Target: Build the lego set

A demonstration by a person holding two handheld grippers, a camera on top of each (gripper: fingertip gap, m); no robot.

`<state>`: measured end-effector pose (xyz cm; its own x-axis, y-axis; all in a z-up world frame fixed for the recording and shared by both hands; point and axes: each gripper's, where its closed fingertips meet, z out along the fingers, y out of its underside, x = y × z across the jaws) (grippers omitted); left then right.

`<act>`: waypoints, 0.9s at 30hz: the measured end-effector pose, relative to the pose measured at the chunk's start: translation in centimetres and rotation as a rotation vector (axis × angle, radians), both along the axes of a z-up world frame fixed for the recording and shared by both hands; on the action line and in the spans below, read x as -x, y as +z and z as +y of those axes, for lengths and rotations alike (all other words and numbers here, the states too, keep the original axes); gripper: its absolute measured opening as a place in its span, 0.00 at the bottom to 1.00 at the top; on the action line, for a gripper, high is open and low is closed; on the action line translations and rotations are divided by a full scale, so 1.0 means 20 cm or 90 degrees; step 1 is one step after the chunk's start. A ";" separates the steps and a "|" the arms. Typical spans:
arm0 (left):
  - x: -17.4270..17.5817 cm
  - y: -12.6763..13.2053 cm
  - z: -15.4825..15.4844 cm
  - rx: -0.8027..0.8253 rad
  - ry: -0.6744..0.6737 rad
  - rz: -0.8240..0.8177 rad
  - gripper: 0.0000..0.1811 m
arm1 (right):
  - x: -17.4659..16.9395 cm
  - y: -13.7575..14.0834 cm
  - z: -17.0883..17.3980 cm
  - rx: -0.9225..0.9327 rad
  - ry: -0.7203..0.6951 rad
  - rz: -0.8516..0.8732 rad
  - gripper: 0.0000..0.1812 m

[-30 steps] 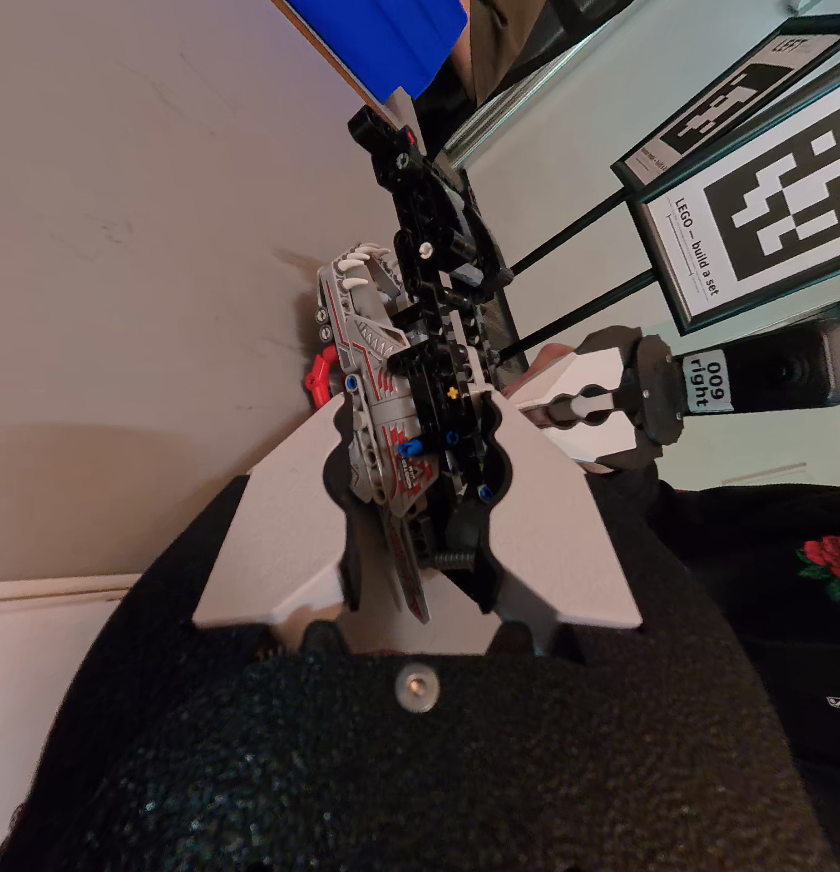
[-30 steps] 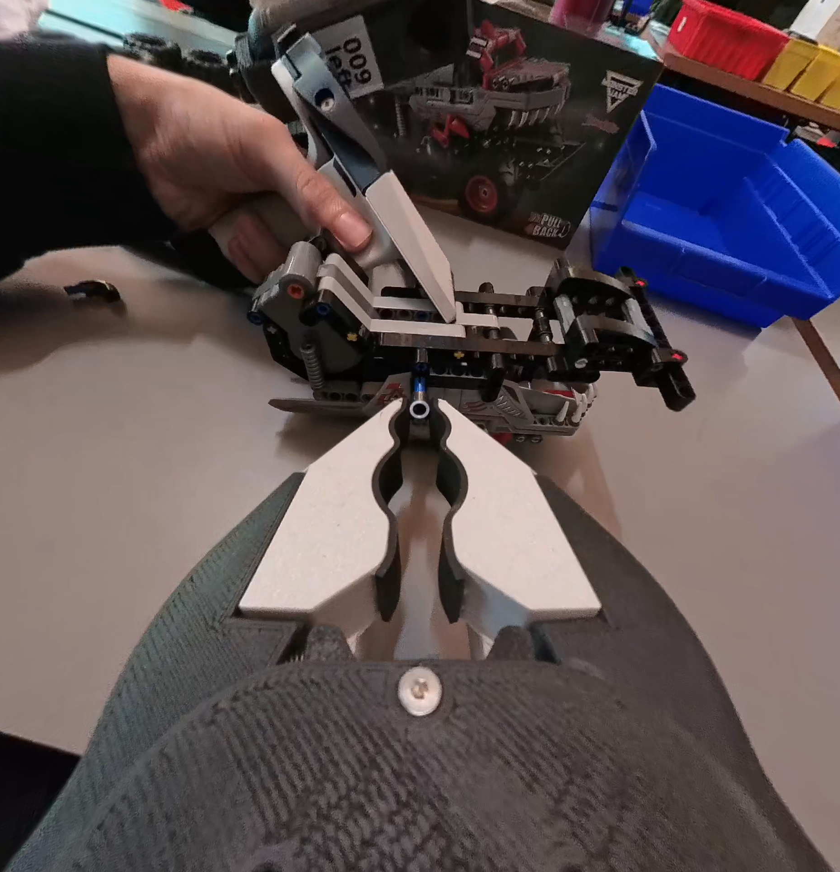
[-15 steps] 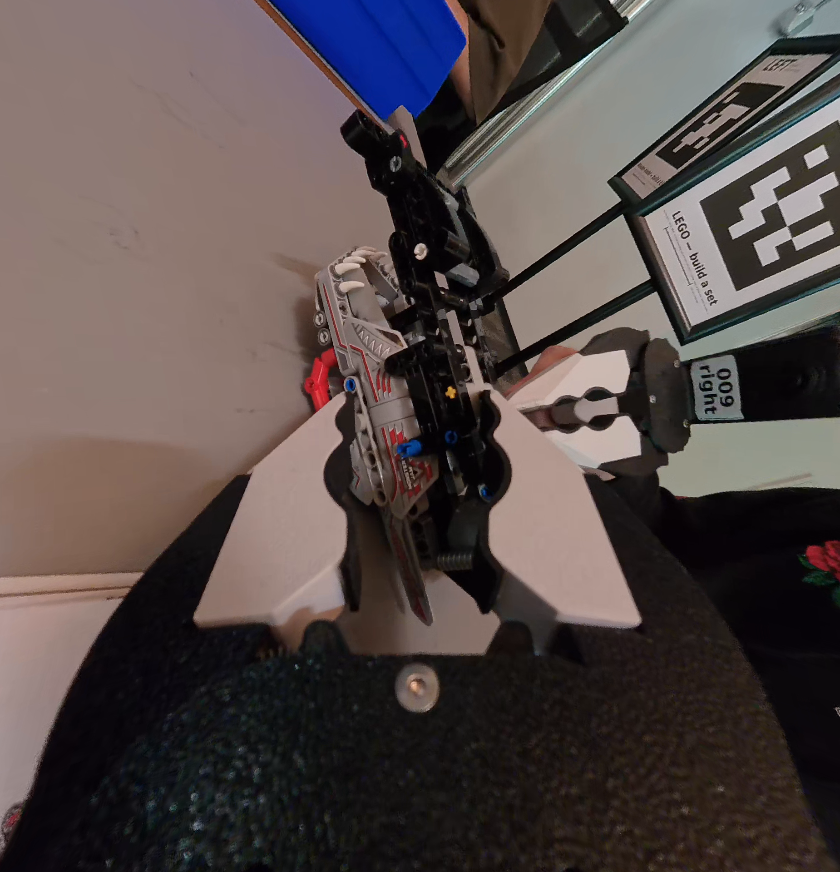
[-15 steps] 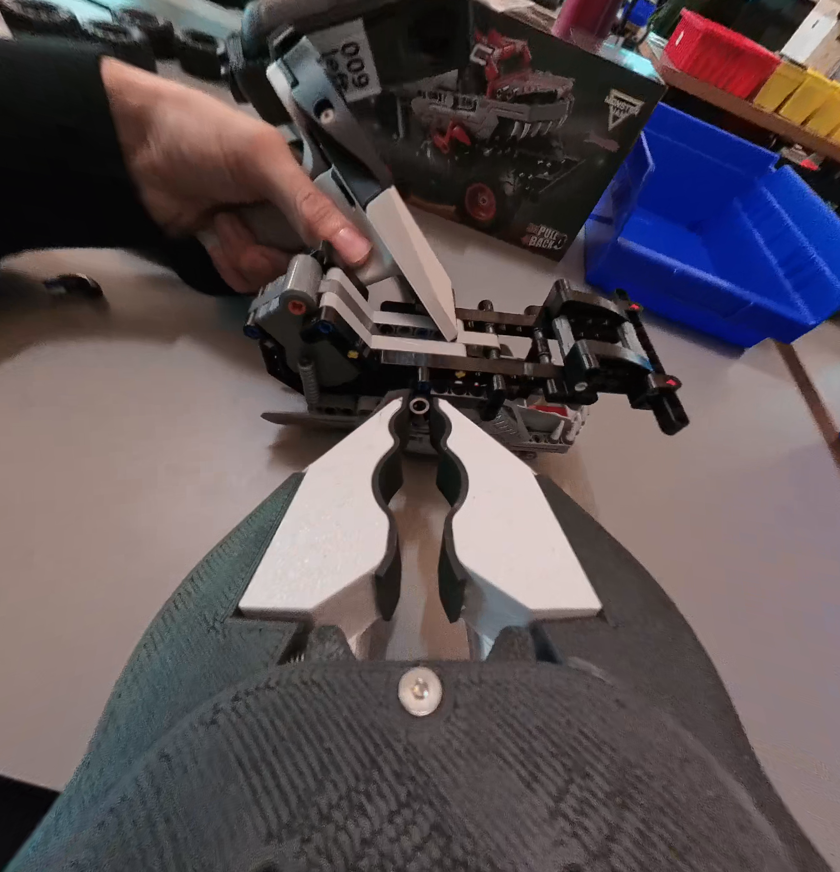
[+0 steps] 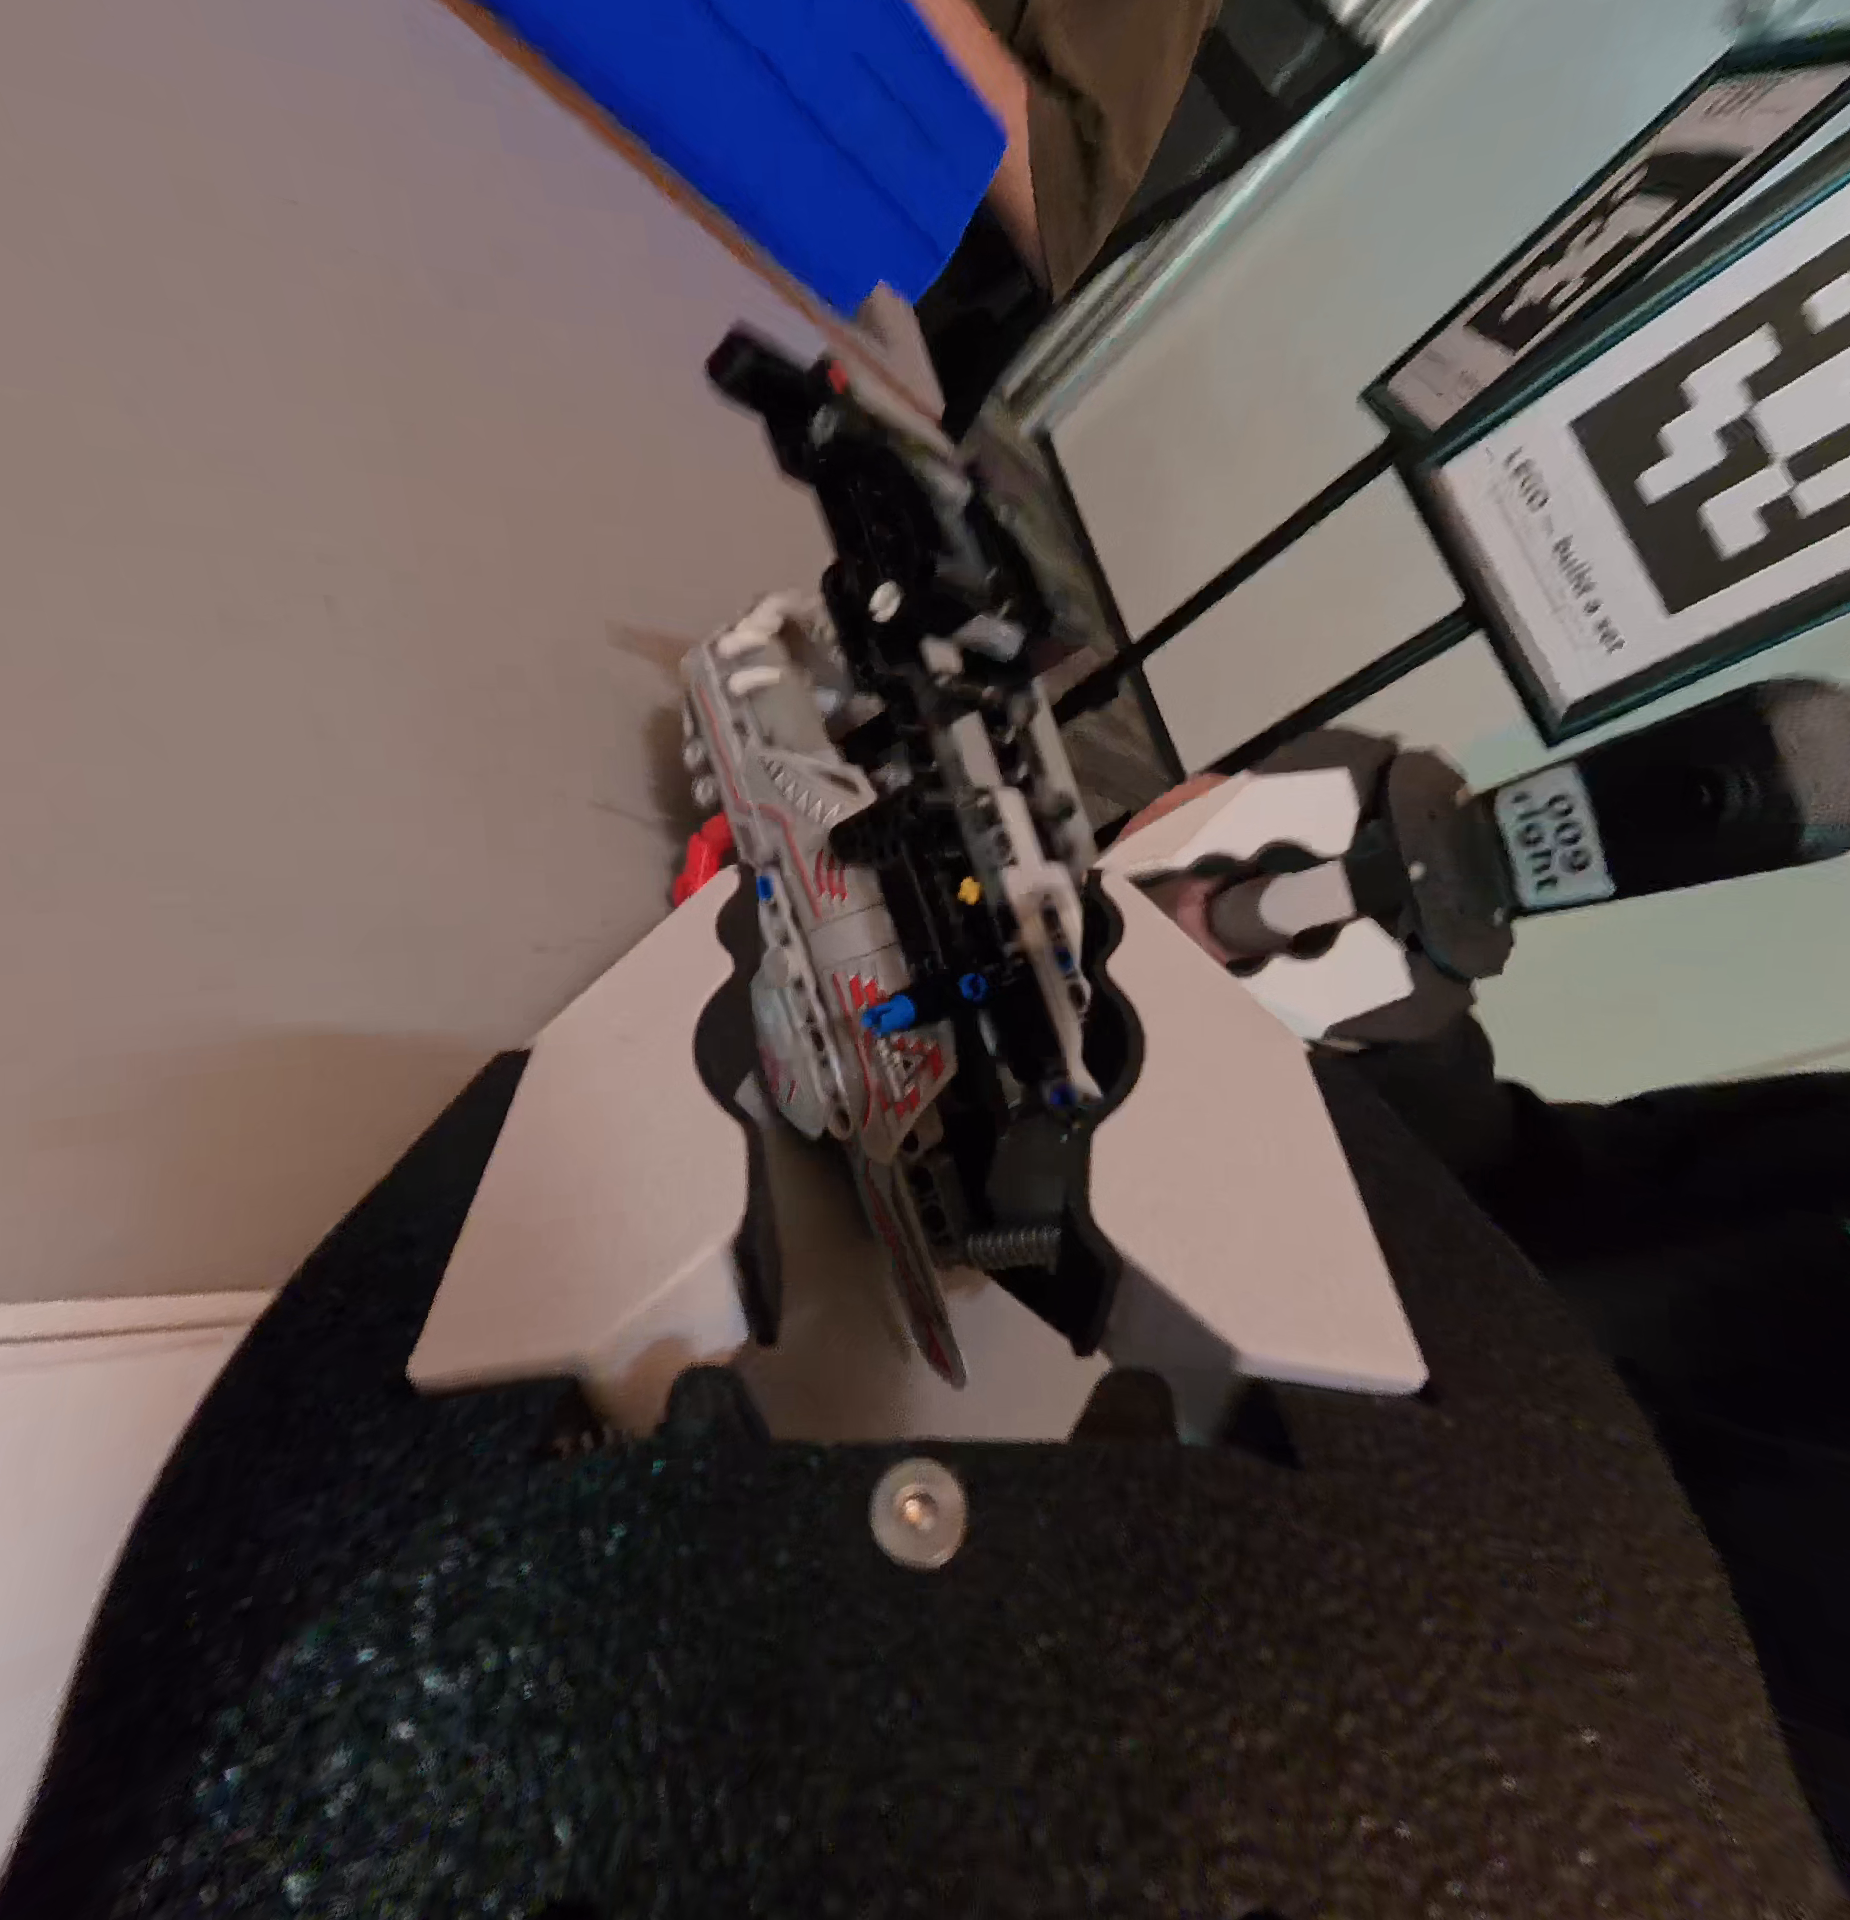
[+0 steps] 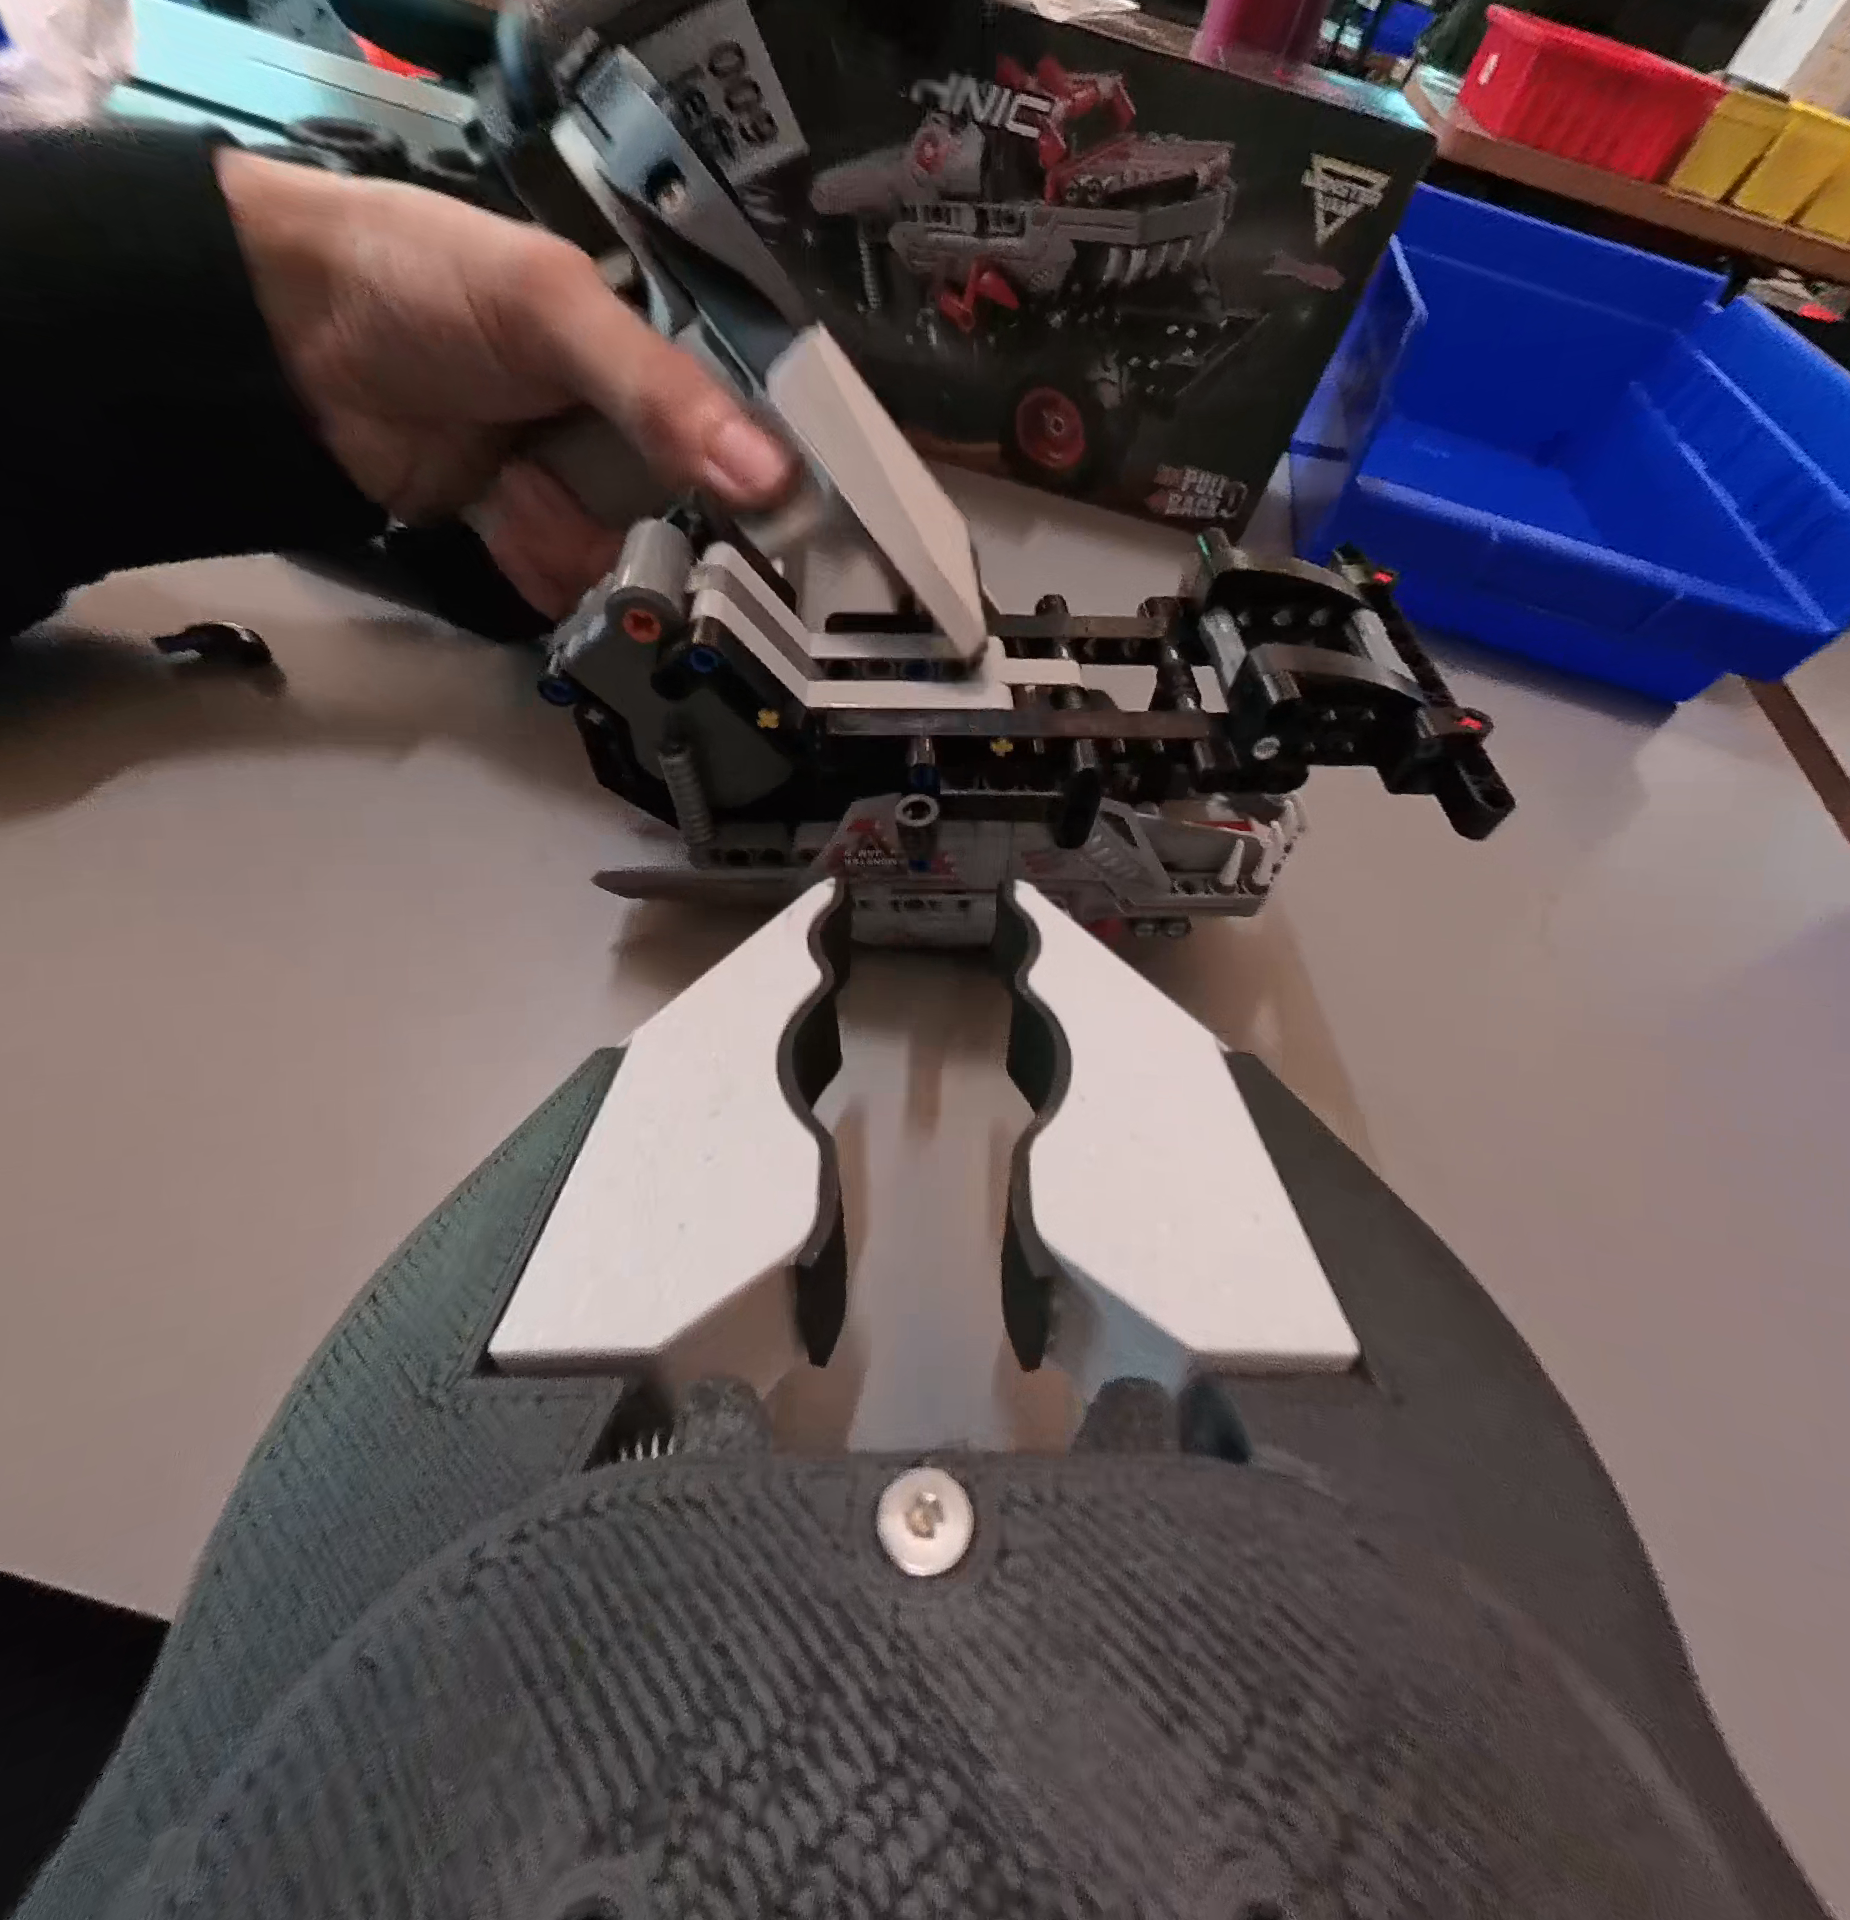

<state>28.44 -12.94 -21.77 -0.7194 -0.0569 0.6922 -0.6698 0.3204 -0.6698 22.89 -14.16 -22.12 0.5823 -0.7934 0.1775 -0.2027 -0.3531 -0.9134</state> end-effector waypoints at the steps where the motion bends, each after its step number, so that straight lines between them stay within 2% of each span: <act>1: -0.02 0.05 0.00 0.027 0.017 -0.002 0.34 | 0.00 0.00 -0.01 0.006 -0.010 0.000 0.15; 3: -0.05 0.14 0.02 0.062 0.046 -0.018 0.33 | 0.00 -0.01 -0.01 0.018 -0.011 -0.001 0.15; 6: -0.06 0.26 0.13 0.036 0.074 -0.114 0.31 | 0.01 0.02 -0.03 0.031 -0.028 -0.002 0.15; 8: -0.01 0.36 0.25 0.006 0.074 -0.193 0.29 | 0.03 0.05 -0.06 0.045 -0.043 -0.008 0.15; 10: 0.12 0.41 0.38 -0.032 0.040 -0.265 0.26 | 0.06 0.13 -0.06 0.045 -0.039 -0.036 0.14; 12: 0.27 0.36 0.55 -0.093 -0.016 -0.328 0.21 | 0.11 0.21 -0.01 0.032 -0.016 -0.058 0.13; 15: 0.40 0.16 0.79 -0.206 -0.047 -0.379 0.17 | 0.18 0.29 0.15 0.039 0.054 -0.086 0.09; 18: 0.44 -0.06 0.93 -0.298 -0.063 -0.386 0.15 | 0.29 0.21 0.37 0.045 0.188 -0.019 0.08; 21: 0.42 -0.20 1.00 -0.380 -0.052 -0.374 0.13 | 0.40 0.07 0.57 0.046 0.295 0.075 0.07; 24: 0.42 -0.25 0.98 -0.387 -0.064 -0.357 0.12 | 0.44 -0.02 0.64 0.055 0.299 0.115 0.07; 27: 0.42 -0.30 0.99 -0.414 -0.080 -0.358 0.11 | 0.45 -0.08 0.63 0.059 0.274 0.144 0.06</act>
